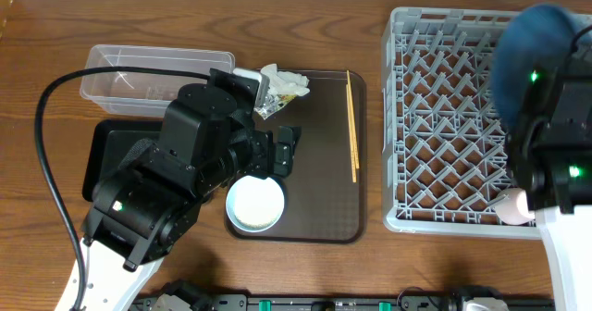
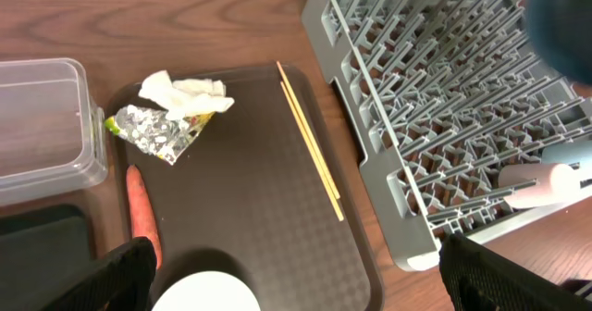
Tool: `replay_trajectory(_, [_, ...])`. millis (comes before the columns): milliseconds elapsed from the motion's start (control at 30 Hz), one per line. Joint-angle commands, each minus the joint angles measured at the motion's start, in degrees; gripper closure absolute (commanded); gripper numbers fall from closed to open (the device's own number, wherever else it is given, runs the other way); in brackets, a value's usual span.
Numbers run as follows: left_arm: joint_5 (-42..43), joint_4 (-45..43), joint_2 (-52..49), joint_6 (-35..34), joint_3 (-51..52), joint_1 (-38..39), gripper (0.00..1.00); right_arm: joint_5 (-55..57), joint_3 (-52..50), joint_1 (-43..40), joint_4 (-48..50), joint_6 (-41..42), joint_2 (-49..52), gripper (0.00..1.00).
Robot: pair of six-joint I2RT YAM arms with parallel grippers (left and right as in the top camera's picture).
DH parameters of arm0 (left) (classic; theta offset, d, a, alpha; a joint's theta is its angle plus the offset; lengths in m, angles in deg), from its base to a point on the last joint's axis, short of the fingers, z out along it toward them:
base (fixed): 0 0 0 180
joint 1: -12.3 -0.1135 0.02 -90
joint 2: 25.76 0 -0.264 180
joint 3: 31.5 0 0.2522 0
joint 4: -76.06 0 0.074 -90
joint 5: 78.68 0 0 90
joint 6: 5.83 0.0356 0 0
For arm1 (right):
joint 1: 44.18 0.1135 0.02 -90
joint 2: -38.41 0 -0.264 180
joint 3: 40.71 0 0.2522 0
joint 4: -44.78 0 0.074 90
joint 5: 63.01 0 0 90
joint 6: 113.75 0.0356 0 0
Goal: Sort waste into correct bins and load items into the dishwasher rack
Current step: 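Carry the teal bowl with right gripper into the back of the rack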
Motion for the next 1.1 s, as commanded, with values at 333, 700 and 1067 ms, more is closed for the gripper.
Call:
replay_trajectory(333, [0.6,1.1,0.6,0.1,-0.7,0.1,0.02,14.1,0.5,-6.5,26.2,-32.0,18.9,0.99])
replay_trajectory(700, [0.6,2.1,0.6,0.1,-0.7,0.1,0.02,13.8,0.5,-6.3,31.5,-42.8,30.5,0.99])
replay_trajectory(1067, [-0.2,3.7,0.6,0.5,-0.7,0.1,0.02,13.1,0.5,-3.9,27.4,-31.3,33.8,0.01])
